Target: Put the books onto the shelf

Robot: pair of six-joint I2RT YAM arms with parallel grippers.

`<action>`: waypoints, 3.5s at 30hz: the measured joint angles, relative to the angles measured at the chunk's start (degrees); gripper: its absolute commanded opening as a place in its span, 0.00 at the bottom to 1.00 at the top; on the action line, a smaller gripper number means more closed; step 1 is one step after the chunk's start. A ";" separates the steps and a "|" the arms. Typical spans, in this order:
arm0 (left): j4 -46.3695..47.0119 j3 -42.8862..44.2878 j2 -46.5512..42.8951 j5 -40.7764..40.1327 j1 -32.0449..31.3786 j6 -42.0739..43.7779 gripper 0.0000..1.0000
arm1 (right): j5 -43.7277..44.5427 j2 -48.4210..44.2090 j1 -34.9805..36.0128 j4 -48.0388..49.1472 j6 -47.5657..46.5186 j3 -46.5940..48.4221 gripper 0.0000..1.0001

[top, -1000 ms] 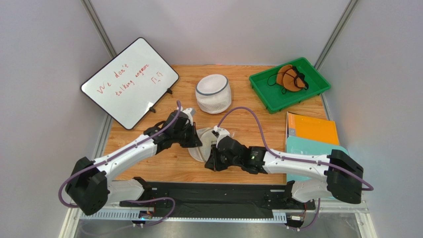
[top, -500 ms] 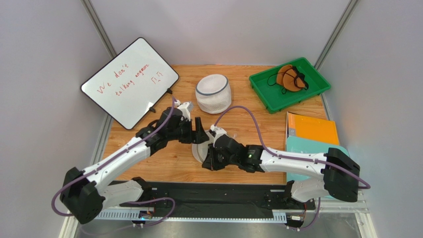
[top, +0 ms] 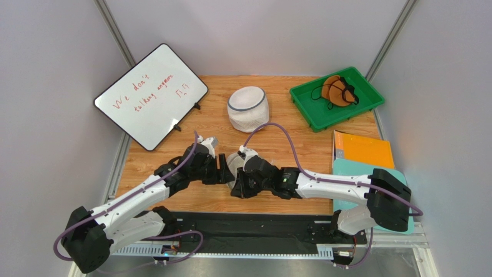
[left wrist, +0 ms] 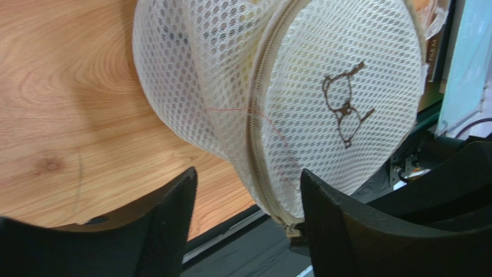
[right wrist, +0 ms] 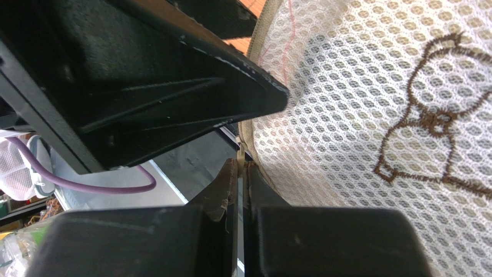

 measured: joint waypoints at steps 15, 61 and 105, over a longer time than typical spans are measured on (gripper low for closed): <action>4.26 0.07 3.17 -0.85 -3.26 -3.96 0.00 | -0.26 0.61 0.00 0.33 0.00 0.15 0.00; 2.51 9.51 14.75 3.56 2.82 4.09 0.00 | 2.56 -5.64 -1.46 -0.20 0.22 -5.95 0.00; 6.01 -0.92 3.19 -2.23 -1.44 -3.52 0.00 | 0.57 2.43 -1.57 -0.70 -1.01 3.04 0.00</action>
